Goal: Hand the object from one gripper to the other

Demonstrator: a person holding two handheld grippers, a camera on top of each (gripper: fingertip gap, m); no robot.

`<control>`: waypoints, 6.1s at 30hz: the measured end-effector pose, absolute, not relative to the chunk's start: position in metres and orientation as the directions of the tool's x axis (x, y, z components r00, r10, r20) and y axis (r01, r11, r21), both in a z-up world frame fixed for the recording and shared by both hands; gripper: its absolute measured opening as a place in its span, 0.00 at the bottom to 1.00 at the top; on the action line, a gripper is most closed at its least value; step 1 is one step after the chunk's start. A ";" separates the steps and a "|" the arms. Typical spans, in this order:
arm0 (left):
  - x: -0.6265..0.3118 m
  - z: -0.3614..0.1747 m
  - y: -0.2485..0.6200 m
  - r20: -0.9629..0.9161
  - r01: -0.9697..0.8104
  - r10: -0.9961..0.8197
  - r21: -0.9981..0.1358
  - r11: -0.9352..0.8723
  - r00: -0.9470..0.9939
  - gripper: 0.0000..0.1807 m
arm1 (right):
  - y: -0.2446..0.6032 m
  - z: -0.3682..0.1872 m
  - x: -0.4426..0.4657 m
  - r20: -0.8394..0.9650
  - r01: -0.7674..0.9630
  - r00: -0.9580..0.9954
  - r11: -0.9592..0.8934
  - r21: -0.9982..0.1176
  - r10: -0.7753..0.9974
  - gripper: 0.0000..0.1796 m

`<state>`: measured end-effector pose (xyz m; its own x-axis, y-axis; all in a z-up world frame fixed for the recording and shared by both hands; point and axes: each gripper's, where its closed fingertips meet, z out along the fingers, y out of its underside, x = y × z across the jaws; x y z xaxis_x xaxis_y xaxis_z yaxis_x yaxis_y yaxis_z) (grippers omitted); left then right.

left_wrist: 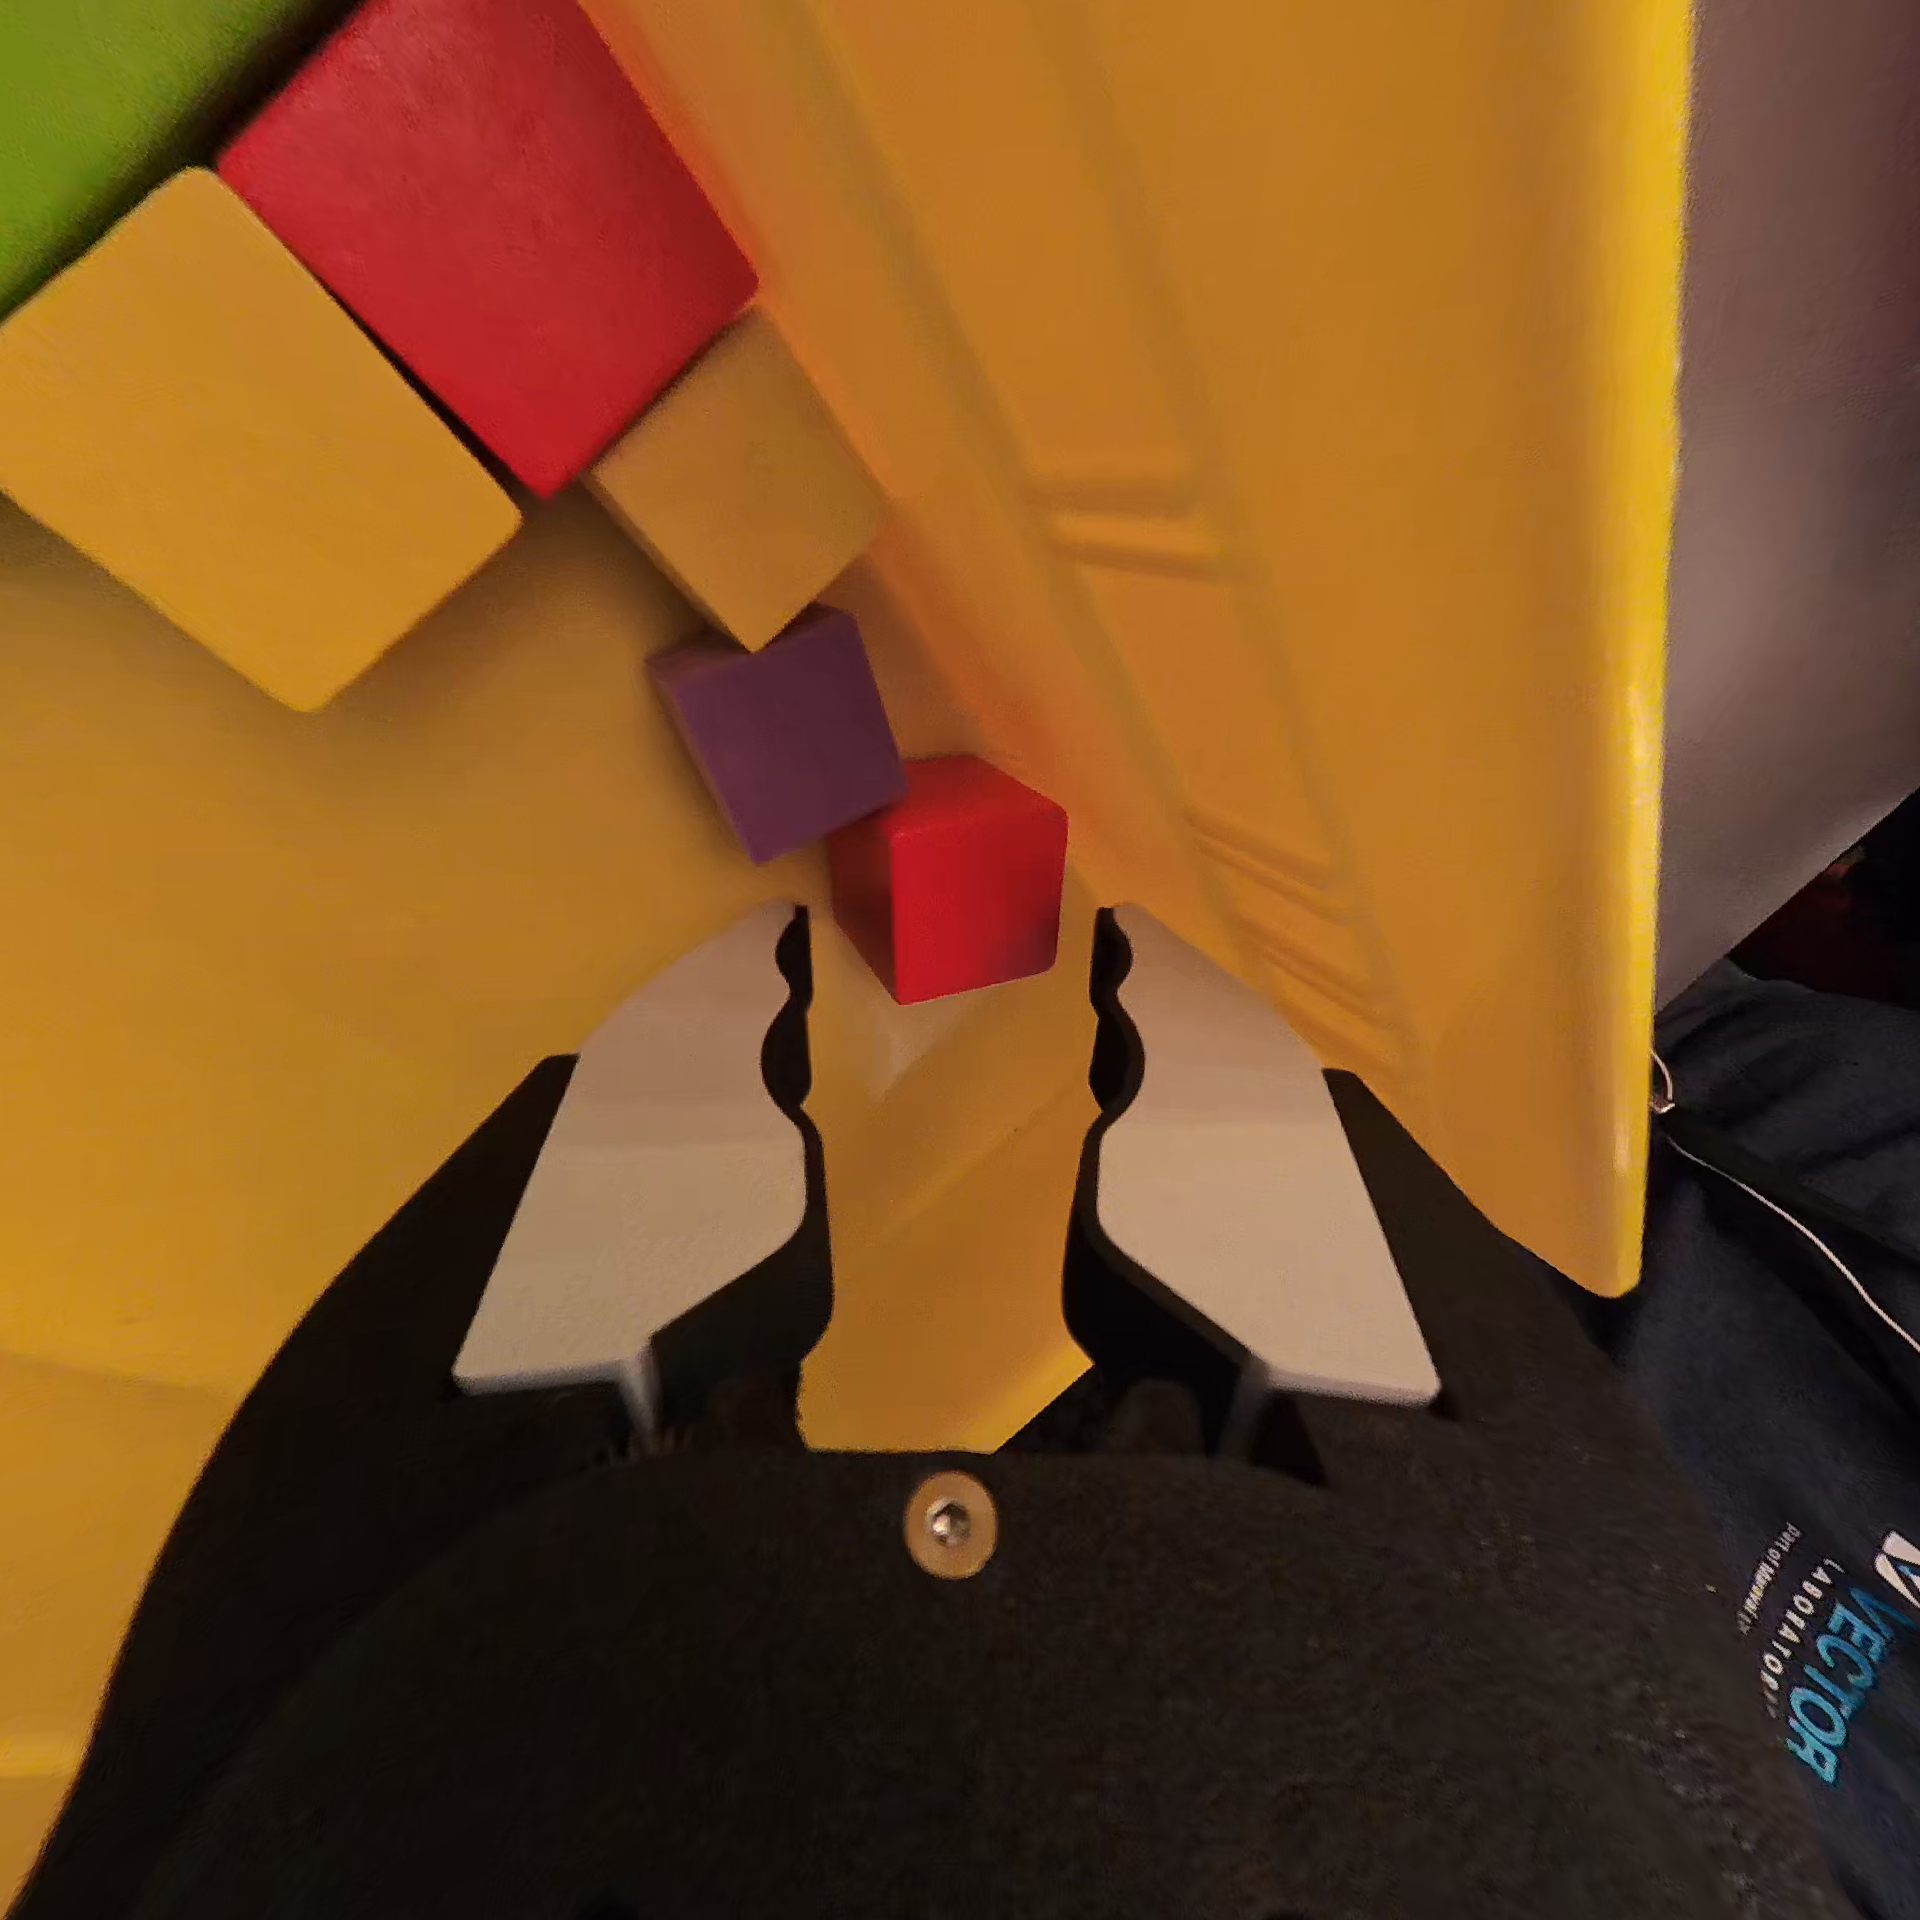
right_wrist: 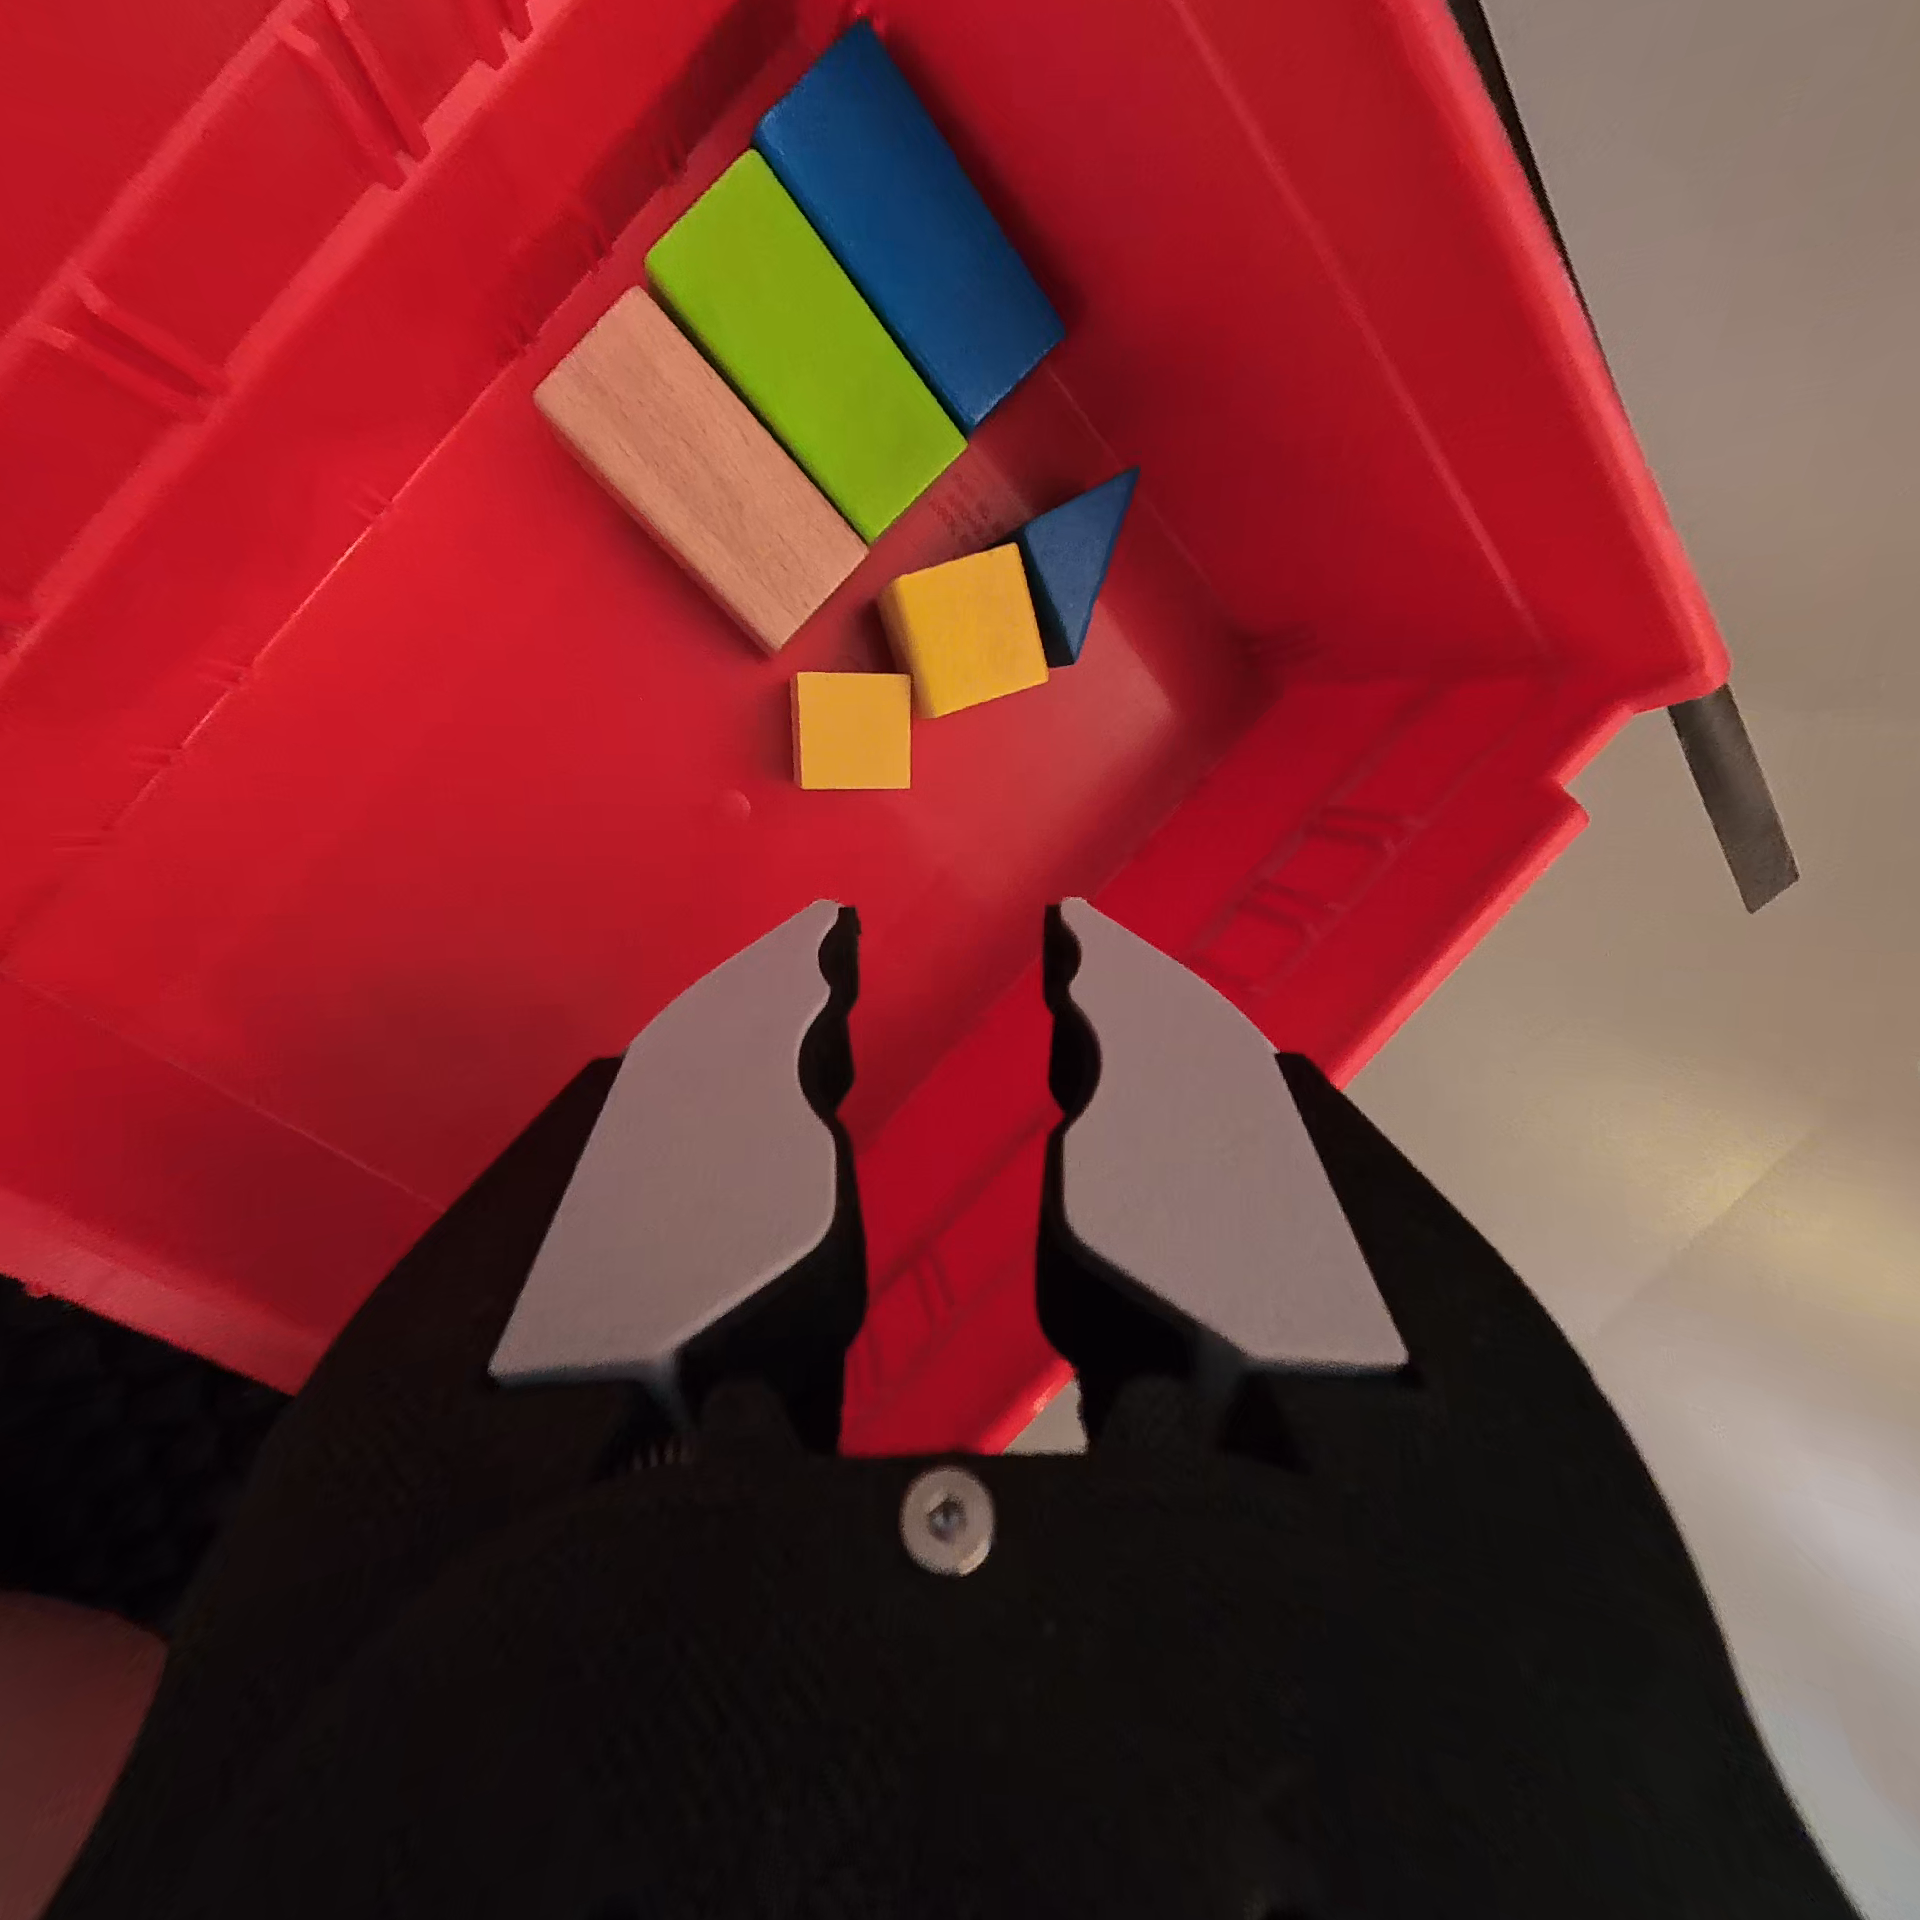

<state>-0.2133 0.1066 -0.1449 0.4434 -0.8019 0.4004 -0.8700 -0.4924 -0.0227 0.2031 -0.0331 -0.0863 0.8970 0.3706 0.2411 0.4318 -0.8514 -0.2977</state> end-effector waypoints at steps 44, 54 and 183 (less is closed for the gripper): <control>-0.155 0.107 -0.003 0.557 -0.423 -0.625 -0.828 -0.367 -0.547 0.20 | -0.001 0.110 -0.140 0.887 0.715 0.443 0.546 -0.436 0.128 0.33; -0.146 0.110 -0.046 0.540 -0.460 -0.538 -0.840 -0.289 -0.647 0.20 | -0.016 0.118 -0.148 0.886 0.686 0.459 0.608 -0.400 0.066 0.20; -0.196 -0.150 0.145 0.169 -0.816 -0.841 -0.206 -0.540 0.514 0.17 | -0.056 -0.079 0.186 0.223 0.460 0.882 -0.861 -0.218 0.415 0.26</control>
<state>-0.1959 0.1446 -0.1501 0.5144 -0.8408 0.1688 -0.8157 -0.5404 -0.2065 0.1859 -0.0563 -0.0787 0.8823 0.4146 0.2229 0.4596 -0.8609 -0.2182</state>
